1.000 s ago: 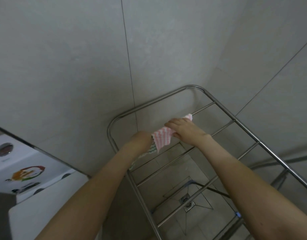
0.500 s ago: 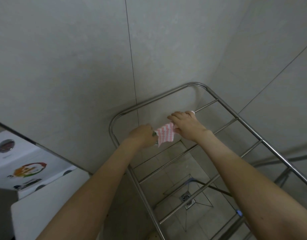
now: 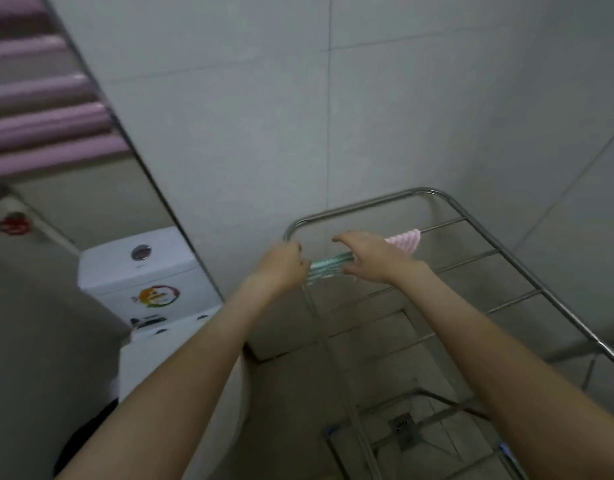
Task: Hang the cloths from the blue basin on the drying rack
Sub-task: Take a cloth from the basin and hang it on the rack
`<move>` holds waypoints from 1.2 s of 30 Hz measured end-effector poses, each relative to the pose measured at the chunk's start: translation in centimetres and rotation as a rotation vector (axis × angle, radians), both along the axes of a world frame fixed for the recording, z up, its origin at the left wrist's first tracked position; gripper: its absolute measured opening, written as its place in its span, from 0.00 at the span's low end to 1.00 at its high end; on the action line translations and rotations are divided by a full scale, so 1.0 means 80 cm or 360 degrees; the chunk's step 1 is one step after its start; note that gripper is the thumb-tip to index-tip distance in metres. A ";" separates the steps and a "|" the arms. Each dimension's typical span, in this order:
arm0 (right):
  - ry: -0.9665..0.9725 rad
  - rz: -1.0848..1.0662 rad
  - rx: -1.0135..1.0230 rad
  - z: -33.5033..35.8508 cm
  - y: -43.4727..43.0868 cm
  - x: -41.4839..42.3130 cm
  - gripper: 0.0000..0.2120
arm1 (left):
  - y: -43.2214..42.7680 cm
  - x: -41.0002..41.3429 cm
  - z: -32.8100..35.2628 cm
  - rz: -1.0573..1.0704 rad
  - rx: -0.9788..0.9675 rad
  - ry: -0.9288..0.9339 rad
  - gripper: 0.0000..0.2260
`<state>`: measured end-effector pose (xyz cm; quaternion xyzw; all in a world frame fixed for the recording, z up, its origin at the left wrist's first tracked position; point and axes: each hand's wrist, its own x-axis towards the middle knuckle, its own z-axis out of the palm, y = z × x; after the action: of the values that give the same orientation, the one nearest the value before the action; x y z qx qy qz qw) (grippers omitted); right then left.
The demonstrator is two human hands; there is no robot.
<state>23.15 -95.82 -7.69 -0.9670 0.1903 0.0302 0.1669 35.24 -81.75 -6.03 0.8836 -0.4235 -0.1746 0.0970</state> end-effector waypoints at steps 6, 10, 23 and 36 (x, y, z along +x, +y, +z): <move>-0.0038 0.0400 0.0009 0.040 0.143 0.013 0.28 | 0.179 -0.039 0.039 0.0380 0.0035 -0.0088 0.18; -0.0016 0.0751 0.0026 0.055 0.264 0.026 0.28 | 0.314 -0.074 0.050 0.0675 0.0021 -0.0092 0.18; 0.0041 0.1925 0.0051 0.092 0.715 0.033 0.27 | 0.725 -0.220 0.076 0.1760 0.0151 -0.0146 0.17; 0.0257 0.1746 0.0357 0.012 0.981 -0.022 0.09 | 0.956 -0.336 0.044 0.2273 0.0053 -0.0030 0.19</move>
<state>21.41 -17.38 -6.74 -0.8952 -0.3323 0.2065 0.2133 8.40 -5.28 -2.52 0.9479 0.2605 -0.0673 0.1706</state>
